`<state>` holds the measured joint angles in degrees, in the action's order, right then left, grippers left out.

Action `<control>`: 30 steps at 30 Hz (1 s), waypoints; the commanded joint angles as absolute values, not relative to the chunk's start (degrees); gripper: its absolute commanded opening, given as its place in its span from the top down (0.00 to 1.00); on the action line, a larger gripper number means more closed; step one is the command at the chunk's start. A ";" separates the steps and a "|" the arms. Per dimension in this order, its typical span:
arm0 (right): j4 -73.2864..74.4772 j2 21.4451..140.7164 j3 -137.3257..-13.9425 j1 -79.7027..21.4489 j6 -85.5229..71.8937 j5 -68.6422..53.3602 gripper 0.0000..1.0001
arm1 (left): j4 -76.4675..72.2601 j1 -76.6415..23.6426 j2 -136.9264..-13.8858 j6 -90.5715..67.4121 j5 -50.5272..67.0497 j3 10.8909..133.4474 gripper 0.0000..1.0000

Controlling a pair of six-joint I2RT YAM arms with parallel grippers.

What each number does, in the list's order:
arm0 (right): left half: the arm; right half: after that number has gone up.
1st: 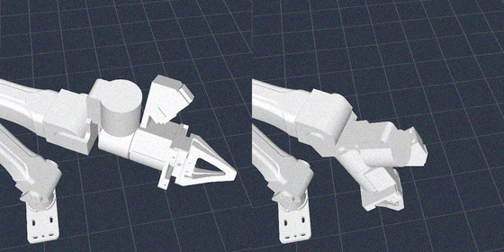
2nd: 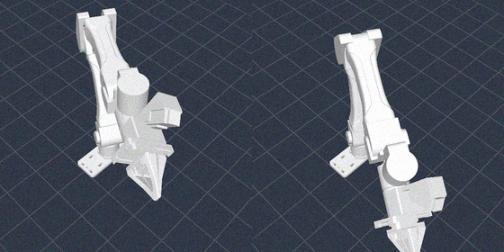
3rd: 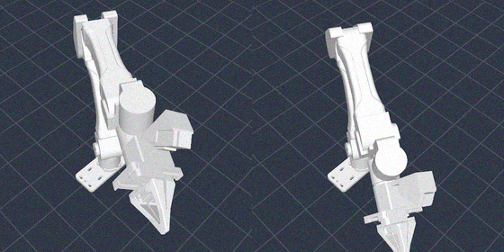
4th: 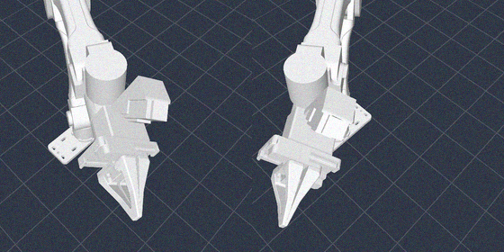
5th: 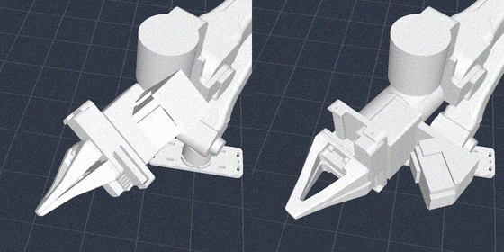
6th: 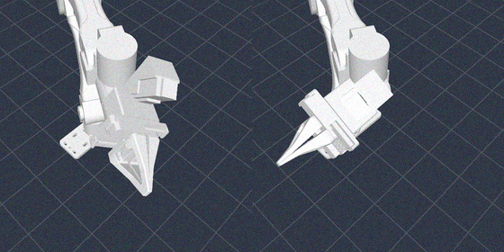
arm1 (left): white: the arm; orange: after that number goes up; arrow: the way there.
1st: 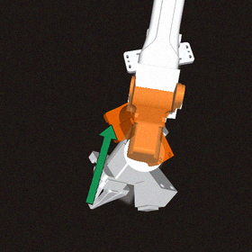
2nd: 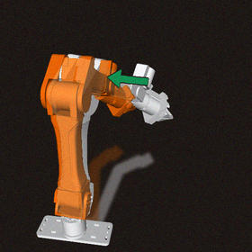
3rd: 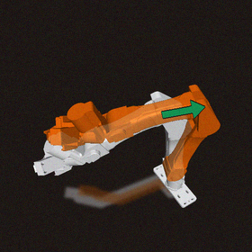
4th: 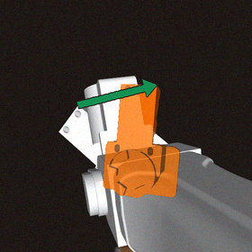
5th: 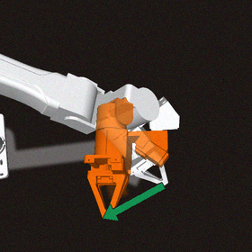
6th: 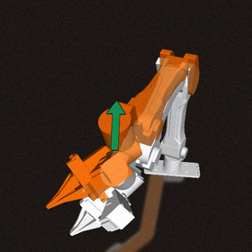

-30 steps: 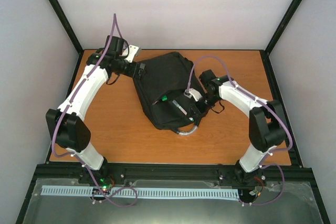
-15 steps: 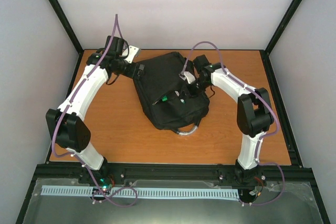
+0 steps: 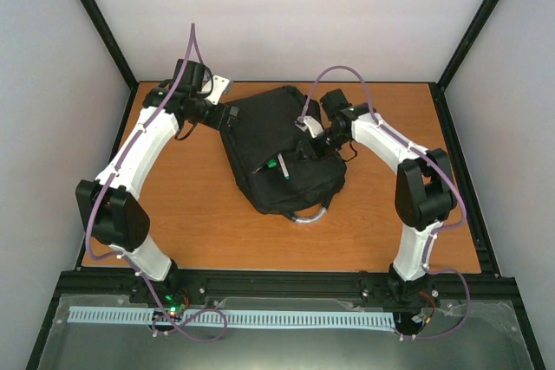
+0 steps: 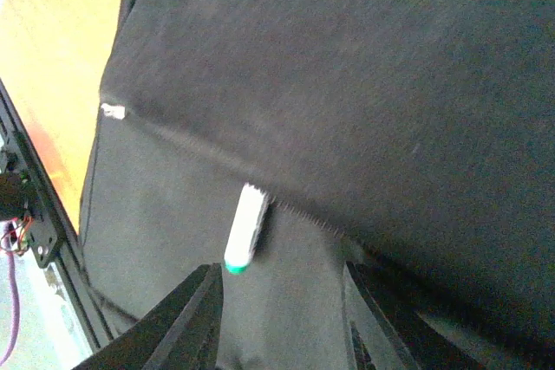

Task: Pack the student bag
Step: Place the stationery in the student bag.

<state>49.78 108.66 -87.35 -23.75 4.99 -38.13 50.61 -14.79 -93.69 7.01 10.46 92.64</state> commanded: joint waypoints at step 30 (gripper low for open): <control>23.44 92.30 -67.38 -36.09 70.23 -18.90 0.00 | 50.73 -14.68 -88.61 8.66 10.50 90.47 0.00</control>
